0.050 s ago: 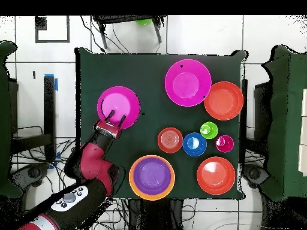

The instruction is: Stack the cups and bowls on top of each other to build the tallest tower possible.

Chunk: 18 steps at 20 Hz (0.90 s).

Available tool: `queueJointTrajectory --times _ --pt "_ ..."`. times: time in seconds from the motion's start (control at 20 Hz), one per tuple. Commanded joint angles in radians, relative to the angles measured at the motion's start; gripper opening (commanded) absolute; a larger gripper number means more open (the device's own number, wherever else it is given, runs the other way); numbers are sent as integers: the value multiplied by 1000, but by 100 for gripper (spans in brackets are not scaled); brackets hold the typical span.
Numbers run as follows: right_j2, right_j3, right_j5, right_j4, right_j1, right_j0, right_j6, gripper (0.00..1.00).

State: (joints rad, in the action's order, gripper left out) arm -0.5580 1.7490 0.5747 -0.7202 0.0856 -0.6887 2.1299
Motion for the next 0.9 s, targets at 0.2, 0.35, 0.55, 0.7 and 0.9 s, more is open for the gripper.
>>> queueJointTrajectory --times 0.2,0.35,0.55,0.7,0.9 --pt "27 -37 -289 151 -85 34 -90 100" --pt "19 -45 -281 187 -86 45 -72 100" --pt "28 -84 -268 215 -103 61 -46 100" --pt "26 -114 -240 212 -125 63 -26 100" --pt "31 -150 -237 256 -124 91 -28 100"
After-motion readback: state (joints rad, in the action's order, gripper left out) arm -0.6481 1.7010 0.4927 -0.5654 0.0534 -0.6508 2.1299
